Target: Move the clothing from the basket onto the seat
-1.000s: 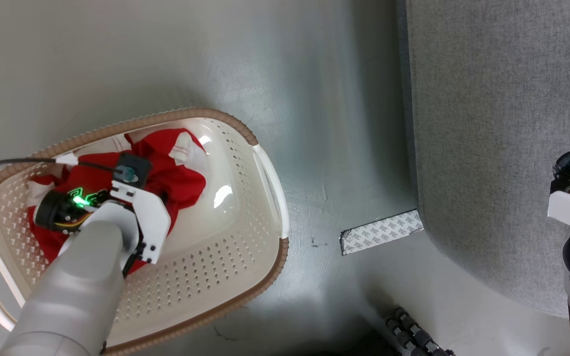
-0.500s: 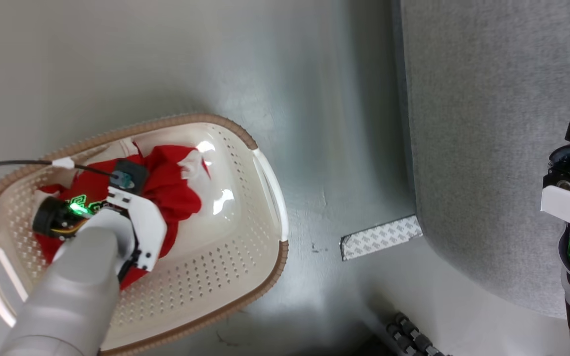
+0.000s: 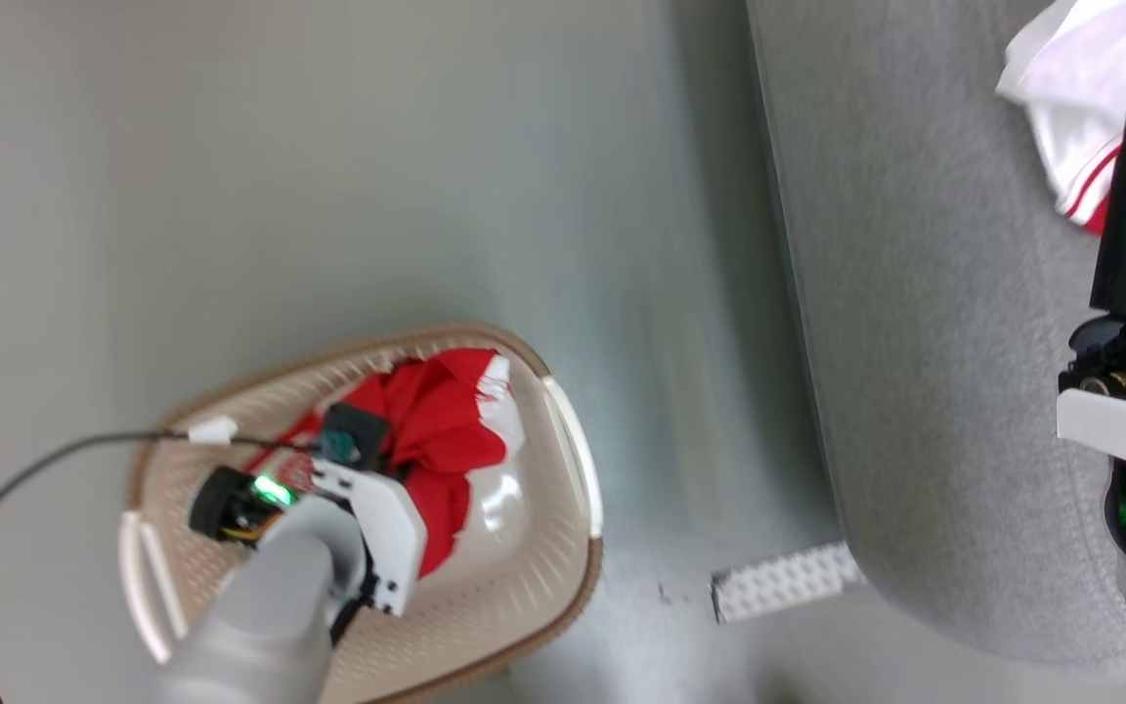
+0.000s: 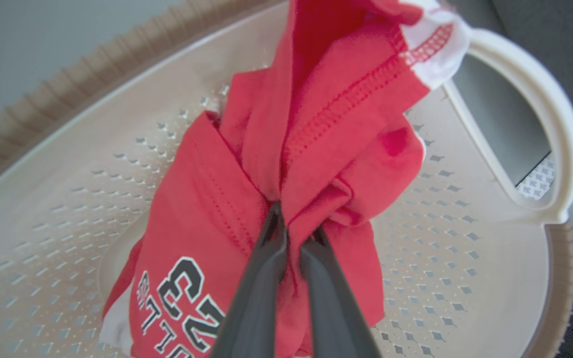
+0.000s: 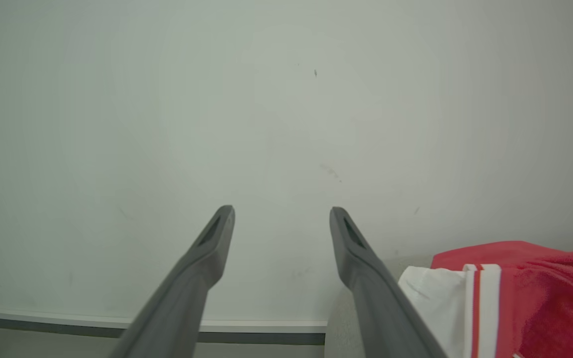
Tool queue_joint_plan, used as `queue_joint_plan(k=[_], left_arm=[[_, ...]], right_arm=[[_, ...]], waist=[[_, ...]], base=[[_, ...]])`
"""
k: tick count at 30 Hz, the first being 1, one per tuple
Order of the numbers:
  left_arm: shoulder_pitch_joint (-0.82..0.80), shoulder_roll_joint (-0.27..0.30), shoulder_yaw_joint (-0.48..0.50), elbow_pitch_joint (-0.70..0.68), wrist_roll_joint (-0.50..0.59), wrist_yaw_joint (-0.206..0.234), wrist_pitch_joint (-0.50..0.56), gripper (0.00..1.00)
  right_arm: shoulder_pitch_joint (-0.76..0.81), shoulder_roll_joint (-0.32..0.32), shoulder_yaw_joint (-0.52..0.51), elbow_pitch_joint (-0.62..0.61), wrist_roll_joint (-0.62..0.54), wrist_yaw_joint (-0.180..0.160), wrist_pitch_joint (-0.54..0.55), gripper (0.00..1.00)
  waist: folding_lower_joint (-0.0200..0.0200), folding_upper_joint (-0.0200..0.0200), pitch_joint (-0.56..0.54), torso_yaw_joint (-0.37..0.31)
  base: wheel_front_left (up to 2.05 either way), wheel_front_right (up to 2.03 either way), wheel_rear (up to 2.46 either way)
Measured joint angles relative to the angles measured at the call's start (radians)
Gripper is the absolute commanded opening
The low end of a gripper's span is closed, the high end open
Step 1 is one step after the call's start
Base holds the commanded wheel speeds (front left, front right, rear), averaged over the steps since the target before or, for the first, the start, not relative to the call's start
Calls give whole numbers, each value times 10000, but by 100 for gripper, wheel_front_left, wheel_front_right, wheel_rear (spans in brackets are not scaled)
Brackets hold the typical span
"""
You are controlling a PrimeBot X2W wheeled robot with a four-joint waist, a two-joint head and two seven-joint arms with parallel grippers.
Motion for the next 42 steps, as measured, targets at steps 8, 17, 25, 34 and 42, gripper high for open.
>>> queue_joint_plan(k=[8,17,25,34,42], left_arm=[[872,-451,-658,-767,-752,-27,-750,0],[1802,-535,-1404,-2349,-1969,-27,-955,0],[2482,63,-1492,-4677,-2763,-27,-970,0],[2688,642,-1127,-6642,-3108,29,-924,0],[2635,1012,-786,-8533,-3457,366,-151,0]], right_arm=[[681,-347,190,708,190,0,-25,100],[1555,-487,380,1361,464,0,-27,100],[2217,-566,573,1728,652,0,-27,100],[3115,-523,1126,2180,853,0,-27,100],[3518,-437,1584,2418,905,0,-27,100]], waist=[[-1,0,-1884,549],[-2,0,-3979,1305],[-3,0,-5599,1968],[-3,0,-6889,2517],[-2,0,-7375,2816]], base=[[0,0,0],[0,0,0],[0,0,0],[0,0,0],[0,0,0]])
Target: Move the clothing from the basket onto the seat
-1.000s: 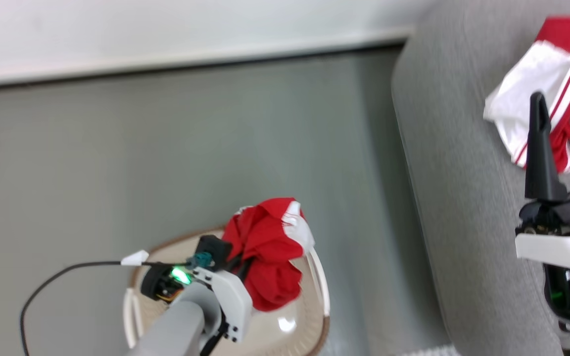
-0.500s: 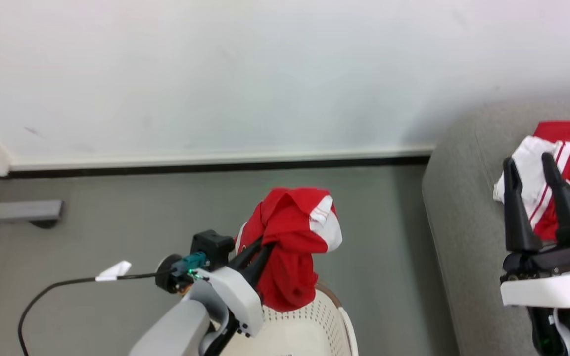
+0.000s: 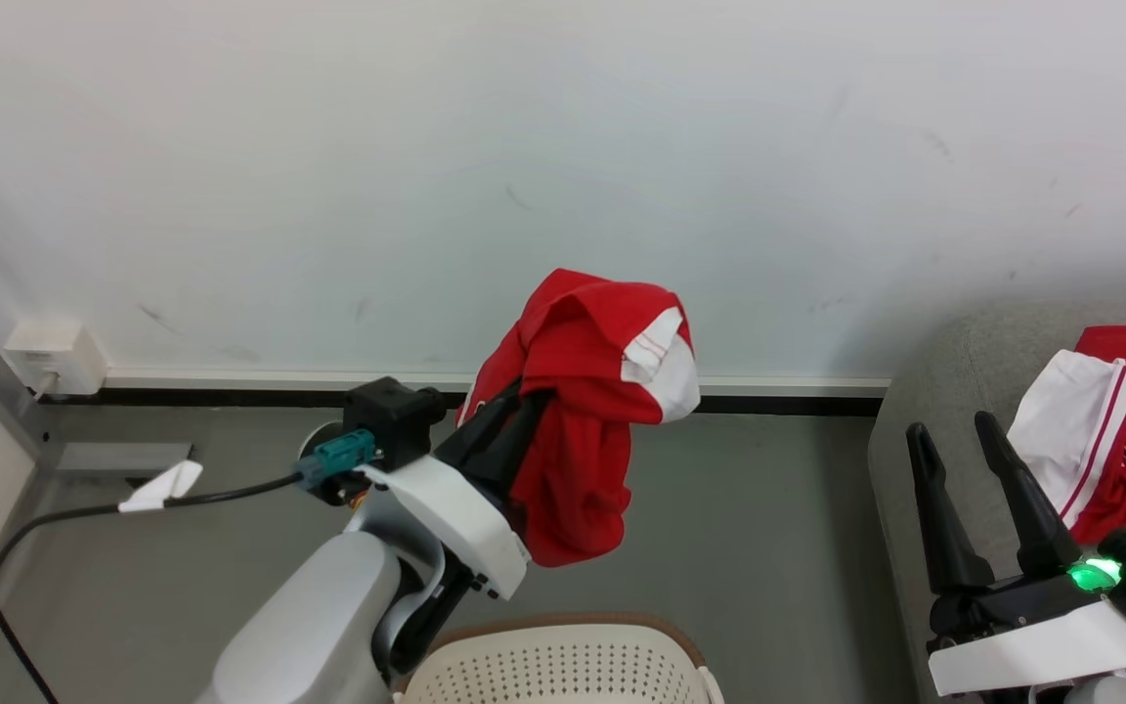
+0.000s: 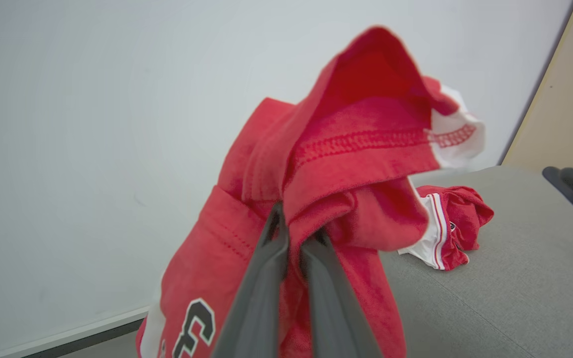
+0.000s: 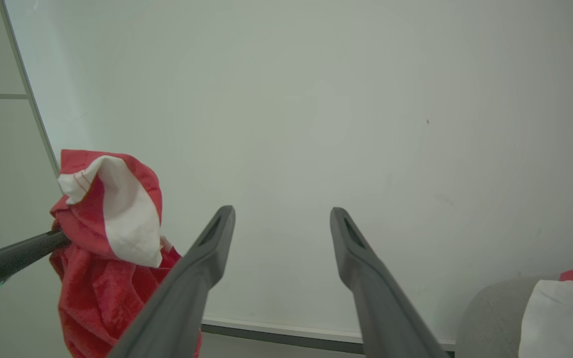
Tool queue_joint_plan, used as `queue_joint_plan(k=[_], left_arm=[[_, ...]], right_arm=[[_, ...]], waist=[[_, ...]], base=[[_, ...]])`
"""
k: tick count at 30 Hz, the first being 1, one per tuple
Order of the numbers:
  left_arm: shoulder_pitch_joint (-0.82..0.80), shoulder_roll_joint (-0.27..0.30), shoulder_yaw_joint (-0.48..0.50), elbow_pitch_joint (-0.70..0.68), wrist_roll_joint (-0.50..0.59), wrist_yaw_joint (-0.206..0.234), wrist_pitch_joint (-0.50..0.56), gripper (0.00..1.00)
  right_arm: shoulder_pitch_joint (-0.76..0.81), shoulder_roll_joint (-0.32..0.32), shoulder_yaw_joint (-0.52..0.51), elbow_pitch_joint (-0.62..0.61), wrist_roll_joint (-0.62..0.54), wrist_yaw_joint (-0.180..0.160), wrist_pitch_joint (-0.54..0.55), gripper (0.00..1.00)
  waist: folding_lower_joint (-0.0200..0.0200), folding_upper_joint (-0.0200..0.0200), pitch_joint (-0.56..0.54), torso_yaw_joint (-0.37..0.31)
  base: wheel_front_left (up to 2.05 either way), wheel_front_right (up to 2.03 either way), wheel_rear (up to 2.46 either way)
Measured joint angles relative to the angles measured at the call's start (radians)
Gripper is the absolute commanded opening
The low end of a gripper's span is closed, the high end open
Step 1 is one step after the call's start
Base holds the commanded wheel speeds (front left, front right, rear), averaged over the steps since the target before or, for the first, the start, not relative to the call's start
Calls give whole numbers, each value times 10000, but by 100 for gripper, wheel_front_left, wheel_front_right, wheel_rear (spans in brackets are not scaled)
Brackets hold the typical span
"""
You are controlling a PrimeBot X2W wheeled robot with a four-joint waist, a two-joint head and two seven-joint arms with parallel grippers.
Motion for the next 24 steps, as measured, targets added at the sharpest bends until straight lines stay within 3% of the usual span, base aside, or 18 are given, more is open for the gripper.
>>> queue_joint_plan(k=[8,17,24], left_arm=[[-56,196,161,-1547,-226,351,646,0],[-47,259,132,-2006,-284,539,859,0],[-92,249,38,-2021,-297,548,963,0]], right_arm=[[73,75,479,90,15,0,0,100],[-1,-79,926,150,65,0,0,100],[-265,-826,2807,-247,257,-2,0,100]], waist=[[1,0,77,111],[3,0,140,110],[3,0,137,215]], base=[[0,0,0],[0,0,0],[0,0,0]])
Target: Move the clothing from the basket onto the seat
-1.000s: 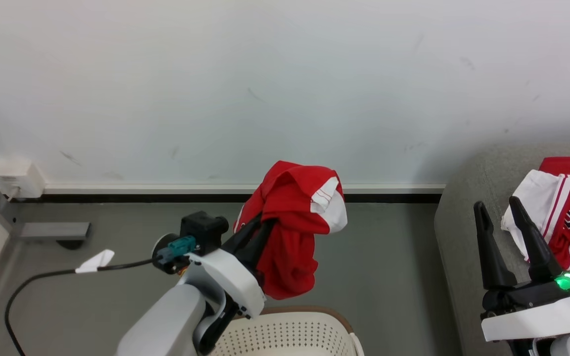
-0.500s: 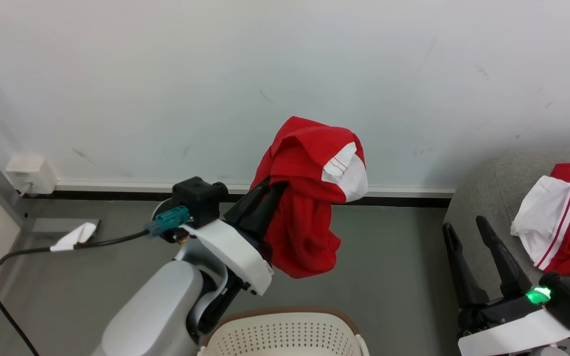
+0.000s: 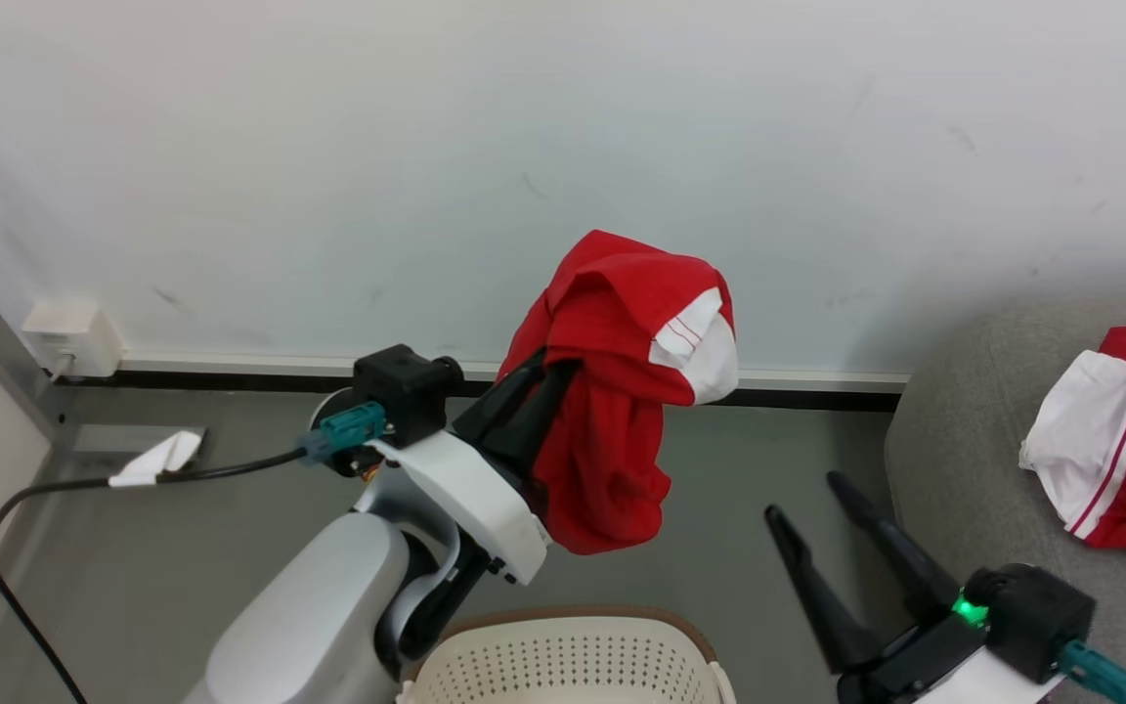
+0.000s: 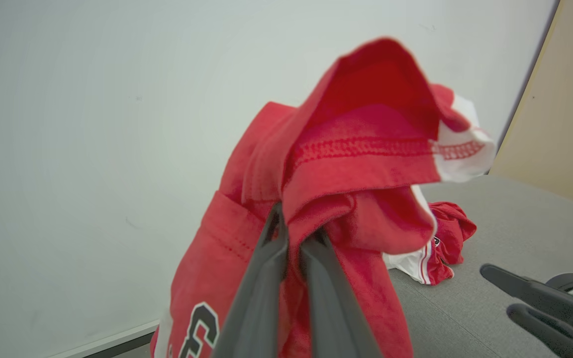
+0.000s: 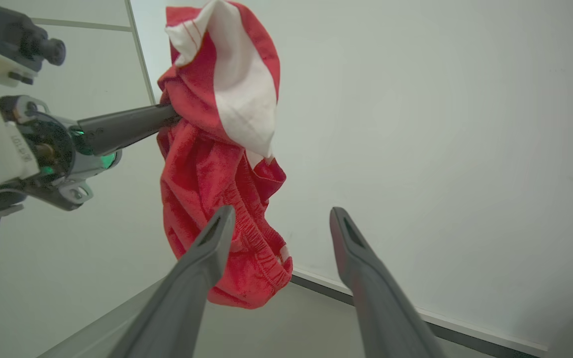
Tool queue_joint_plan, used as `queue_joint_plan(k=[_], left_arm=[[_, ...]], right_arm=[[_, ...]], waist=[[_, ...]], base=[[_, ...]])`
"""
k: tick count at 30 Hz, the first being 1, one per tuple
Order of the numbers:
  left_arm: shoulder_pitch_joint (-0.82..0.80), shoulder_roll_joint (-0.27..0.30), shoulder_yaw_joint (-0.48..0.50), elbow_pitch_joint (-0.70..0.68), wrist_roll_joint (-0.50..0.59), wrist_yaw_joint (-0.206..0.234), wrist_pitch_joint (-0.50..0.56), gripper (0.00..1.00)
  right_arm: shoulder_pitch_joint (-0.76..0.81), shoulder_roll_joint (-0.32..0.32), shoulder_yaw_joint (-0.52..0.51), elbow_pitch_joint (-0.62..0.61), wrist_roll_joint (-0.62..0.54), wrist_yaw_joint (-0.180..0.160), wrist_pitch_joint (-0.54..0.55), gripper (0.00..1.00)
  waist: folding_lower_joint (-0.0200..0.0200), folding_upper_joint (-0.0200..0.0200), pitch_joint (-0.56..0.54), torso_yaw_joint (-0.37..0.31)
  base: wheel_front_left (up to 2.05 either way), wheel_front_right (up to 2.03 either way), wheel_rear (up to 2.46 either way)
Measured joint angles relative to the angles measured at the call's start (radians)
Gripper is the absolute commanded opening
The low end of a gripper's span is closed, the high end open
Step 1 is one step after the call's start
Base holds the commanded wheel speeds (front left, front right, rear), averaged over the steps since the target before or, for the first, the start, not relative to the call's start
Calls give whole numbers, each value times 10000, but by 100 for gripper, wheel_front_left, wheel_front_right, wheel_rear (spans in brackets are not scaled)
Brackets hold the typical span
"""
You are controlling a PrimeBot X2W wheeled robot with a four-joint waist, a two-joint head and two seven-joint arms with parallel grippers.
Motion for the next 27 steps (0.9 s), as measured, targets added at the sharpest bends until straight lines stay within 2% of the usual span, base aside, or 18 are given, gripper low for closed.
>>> queue_joint_plan(k=[6,13,19,27], left_arm=[[-122,-184,-221,121,2,-42,38,0],[-233,-512,-523,201,4,-121,42,0],[-302,-874,-857,219,4,-178,58,0],[-267,-1202,-1319,234,-33,-326,134,0]], right_arm=[[-509,-132,1450,506,-33,2,0,100],[-1344,276,2832,2054,-19,2,2,100],[-1826,986,2757,3221,-104,2,0,100],[-1996,1524,1923,4243,-637,2,0,100]], waist=[[0,0,-5,196],[0,0,5,555],[0,0,26,899],[0,0,37,1435]], base=[[0,0,0],[0,0,0],[0,0,0],[0,0,0]])
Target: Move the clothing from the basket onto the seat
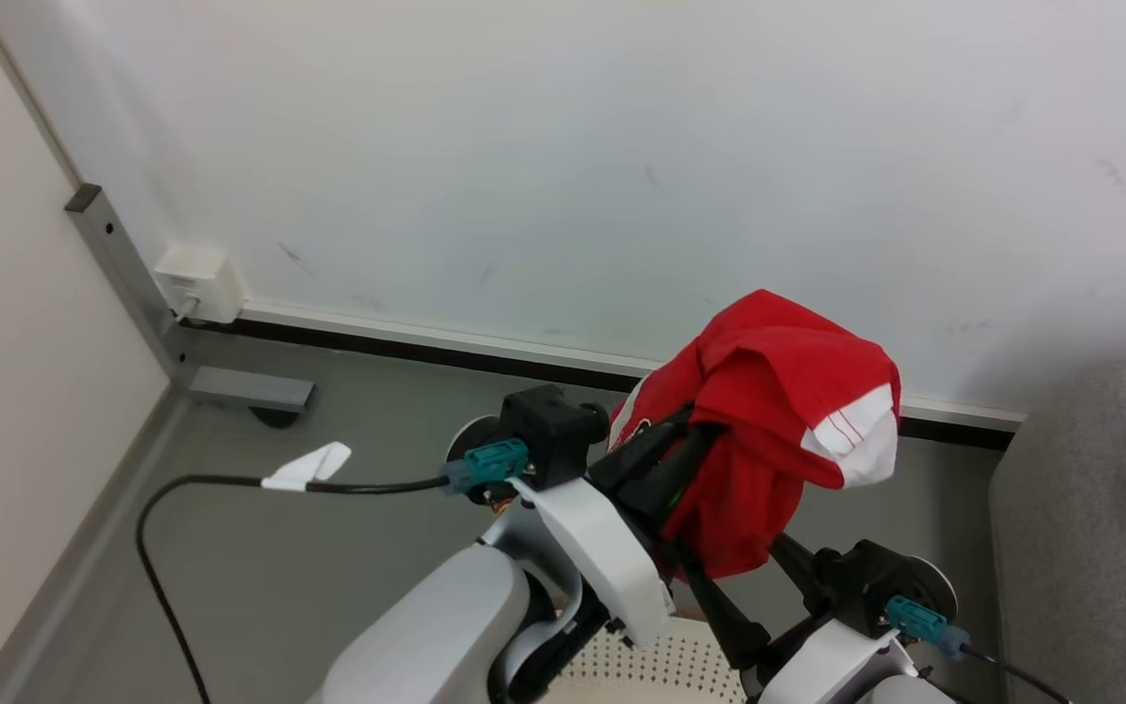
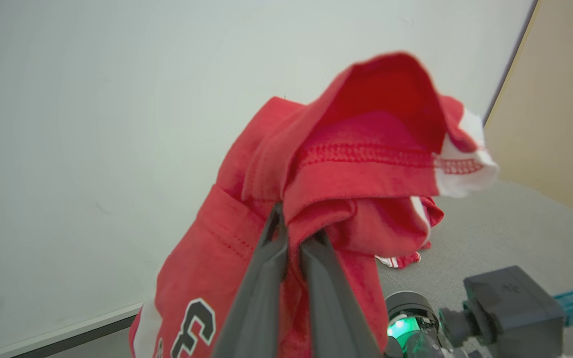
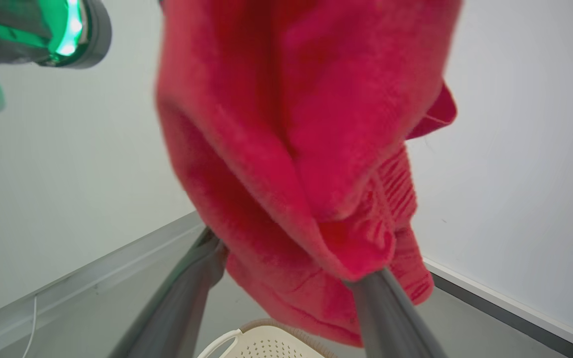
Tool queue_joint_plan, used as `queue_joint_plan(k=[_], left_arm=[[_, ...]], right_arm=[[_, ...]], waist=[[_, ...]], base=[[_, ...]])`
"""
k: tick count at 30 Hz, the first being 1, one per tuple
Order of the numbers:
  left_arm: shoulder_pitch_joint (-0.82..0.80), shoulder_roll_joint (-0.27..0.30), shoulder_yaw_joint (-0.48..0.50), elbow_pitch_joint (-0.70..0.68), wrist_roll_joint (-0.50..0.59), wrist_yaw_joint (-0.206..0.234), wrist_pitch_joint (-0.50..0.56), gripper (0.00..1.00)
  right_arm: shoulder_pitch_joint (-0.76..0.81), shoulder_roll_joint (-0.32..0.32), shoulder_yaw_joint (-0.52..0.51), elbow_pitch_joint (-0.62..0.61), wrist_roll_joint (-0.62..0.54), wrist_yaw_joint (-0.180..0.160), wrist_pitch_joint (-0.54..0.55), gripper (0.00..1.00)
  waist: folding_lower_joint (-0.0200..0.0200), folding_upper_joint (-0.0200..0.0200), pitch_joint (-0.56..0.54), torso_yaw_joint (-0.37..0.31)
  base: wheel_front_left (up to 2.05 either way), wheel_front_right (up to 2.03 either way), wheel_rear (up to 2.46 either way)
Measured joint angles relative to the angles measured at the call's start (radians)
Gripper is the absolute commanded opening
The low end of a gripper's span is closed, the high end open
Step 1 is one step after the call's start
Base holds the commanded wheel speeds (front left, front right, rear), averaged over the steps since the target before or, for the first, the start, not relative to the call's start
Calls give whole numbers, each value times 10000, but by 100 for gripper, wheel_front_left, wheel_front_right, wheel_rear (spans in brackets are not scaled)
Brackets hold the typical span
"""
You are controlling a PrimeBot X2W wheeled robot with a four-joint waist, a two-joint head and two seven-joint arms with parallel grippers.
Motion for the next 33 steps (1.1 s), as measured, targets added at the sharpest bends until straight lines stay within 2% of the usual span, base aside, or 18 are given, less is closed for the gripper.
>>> queue_joint_plan(k=[7,8,10,11,21,32,33], left_arm=[[107,-173,-376,56,-71,-81,29,0],[112,-194,-403,69,-73,-84,31,0],[113,-217,-416,86,-104,-82,31,0],[113,-217,-416,104,-105,-69,29,0],[123,-48,-140,441,-343,73,-117,0],[342,46,-265,654,-343,165,-359,0],[379,46,-299,654,-343,165,-364,7]], right_arm=[[-92,230,-456,274,-355,0,2,100],[-114,244,-533,280,-424,0,2,76],[-136,282,-765,270,-506,0,2,7],[-142,290,-849,247,-546,0,0,0],[68,253,-1197,-192,-633,0,2,0],[788,-73,-2635,-1427,-694,0,0,0],[819,-84,-2761,-1511,-694,0,0,0]], waist=[[0,0,35,445],[0,0,39,489],[0,0,53,551],[0,0,61,576],[0,0,168,461],[0,0,316,-77],[0,0,331,-150]], base=[[0,0,0],[0,0,0],[0,0,0],[0,0,0],[0,0,0],[0,0,0],[0,0,0]])
